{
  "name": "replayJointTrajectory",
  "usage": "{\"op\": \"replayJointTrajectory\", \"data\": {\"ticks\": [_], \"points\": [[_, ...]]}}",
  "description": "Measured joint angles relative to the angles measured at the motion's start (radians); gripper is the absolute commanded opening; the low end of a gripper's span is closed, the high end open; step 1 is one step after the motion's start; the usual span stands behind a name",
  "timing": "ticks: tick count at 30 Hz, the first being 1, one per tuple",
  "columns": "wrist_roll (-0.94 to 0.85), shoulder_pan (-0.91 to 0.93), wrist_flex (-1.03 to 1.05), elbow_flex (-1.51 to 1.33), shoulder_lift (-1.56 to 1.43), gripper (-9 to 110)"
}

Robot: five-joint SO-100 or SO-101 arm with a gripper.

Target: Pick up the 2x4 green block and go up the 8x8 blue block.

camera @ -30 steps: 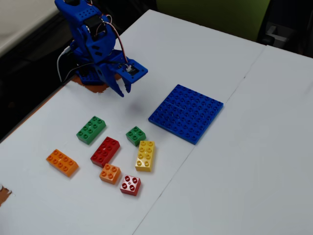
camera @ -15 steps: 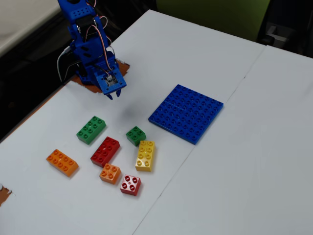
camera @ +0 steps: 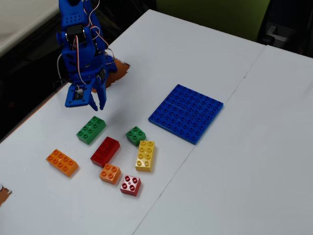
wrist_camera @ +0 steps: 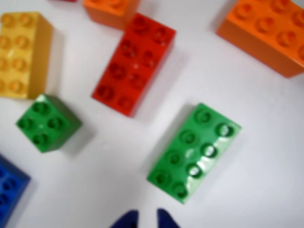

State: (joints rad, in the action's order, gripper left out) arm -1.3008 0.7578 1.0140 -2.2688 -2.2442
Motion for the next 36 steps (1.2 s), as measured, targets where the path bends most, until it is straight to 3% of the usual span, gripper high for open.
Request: {"op": "replayJointTrajectory", "data": {"ticks": [10, 15, 28, 36], "points": [[0.077, 0.127, 0.000, 0.066, 0.117, 37], [0.114, 0.141, 0.103, 0.221, 0.265, 35], [0.046, 0.249, 0.127, 0.252, 0.402, 32], [0.046, 0.249, 0.212, 0.426, 0.583, 29]]}}
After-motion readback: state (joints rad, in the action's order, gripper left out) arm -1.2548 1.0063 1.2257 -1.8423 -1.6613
